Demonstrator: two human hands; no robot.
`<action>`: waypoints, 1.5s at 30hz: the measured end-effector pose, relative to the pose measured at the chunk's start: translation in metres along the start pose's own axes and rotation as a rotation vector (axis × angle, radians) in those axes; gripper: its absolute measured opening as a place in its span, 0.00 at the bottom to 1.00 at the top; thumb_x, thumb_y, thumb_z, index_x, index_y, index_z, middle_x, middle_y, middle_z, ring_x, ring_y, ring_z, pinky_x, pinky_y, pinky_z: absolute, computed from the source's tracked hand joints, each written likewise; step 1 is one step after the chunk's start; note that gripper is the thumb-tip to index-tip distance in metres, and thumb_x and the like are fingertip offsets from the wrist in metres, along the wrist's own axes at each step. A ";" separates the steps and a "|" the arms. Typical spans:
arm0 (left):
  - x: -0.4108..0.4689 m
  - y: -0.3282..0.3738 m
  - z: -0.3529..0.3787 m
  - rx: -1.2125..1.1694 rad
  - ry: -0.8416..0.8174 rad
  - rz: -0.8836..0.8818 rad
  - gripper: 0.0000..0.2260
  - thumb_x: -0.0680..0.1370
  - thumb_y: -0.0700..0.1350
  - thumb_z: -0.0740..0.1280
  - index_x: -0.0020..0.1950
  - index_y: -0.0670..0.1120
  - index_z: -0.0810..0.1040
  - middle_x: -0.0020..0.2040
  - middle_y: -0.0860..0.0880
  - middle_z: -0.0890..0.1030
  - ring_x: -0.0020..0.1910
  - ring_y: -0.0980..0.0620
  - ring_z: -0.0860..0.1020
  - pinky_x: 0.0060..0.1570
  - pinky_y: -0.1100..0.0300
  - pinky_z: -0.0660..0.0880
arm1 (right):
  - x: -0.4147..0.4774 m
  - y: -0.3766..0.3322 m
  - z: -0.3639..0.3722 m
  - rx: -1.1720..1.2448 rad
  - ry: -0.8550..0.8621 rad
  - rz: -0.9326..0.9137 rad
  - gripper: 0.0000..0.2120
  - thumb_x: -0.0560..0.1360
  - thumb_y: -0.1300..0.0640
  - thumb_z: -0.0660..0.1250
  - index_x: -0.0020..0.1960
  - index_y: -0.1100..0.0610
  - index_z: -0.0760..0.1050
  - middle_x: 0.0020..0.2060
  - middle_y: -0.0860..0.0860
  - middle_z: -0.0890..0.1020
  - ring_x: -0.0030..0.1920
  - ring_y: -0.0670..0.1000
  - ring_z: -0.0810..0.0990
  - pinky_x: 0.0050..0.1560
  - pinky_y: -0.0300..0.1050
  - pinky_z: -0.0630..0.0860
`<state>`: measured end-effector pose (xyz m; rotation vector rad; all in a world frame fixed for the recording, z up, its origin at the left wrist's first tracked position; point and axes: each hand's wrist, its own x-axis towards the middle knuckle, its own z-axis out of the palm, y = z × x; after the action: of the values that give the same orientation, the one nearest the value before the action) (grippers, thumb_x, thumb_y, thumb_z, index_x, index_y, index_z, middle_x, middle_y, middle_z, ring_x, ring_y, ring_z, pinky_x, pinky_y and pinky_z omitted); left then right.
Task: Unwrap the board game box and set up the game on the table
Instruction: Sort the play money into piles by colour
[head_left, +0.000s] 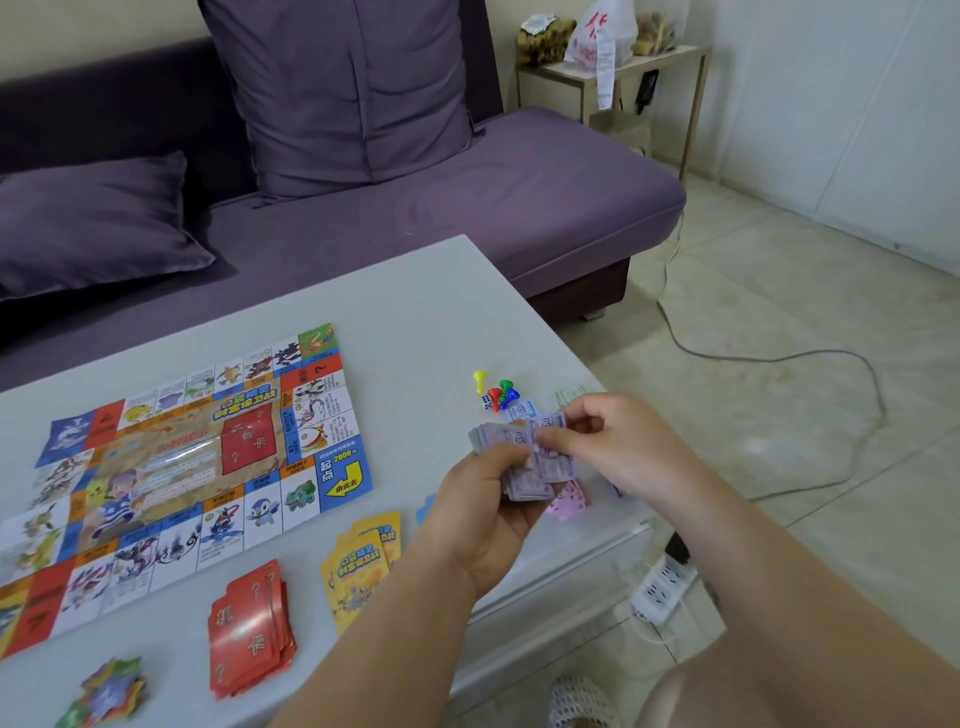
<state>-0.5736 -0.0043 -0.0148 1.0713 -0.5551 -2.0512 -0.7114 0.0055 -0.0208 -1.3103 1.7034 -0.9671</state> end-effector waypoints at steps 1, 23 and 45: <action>0.000 0.000 0.000 -0.006 -0.013 0.005 0.09 0.78 0.31 0.57 0.51 0.37 0.76 0.40 0.41 0.84 0.38 0.48 0.82 0.36 0.59 0.81 | 0.000 0.001 -0.004 0.012 0.002 0.011 0.05 0.71 0.53 0.73 0.39 0.51 0.79 0.32 0.45 0.81 0.32 0.40 0.78 0.33 0.31 0.72; 0.007 -0.003 0.000 0.125 0.055 0.055 0.07 0.77 0.31 0.62 0.51 0.37 0.77 0.40 0.42 0.84 0.35 0.51 0.83 0.33 0.62 0.80 | 0.001 0.022 -0.045 -0.046 0.052 0.130 0.02 0.72 0.56 0.72 0.44 0.54 0.81 0.37 0.48 0.84 0.37 0.44 0.81 0.35 0.33 0.72; -0.001 0.008 -0.021 0.070 0.055 0.055 0.10 0.79 0.31 0.56 0.52 0.41 0.74 0.42 0.42 0.85 0.39 0.48 0.84 0.37 0.59 0.81 | 0.009 0.008 -0.007 -0.037 -0.027 0.071 0.07 0.70 0.50 0.73 0.44 0.52 0.81 0.38 0.48 0.84 0.37 0.44 0.81 0.41 0.41 0.76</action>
<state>-0.5524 -0.0093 -0.0210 1.1370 -0.6257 -1.9619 -0.7226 -0.0013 -0.0261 -1.2723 1.7423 -0.8775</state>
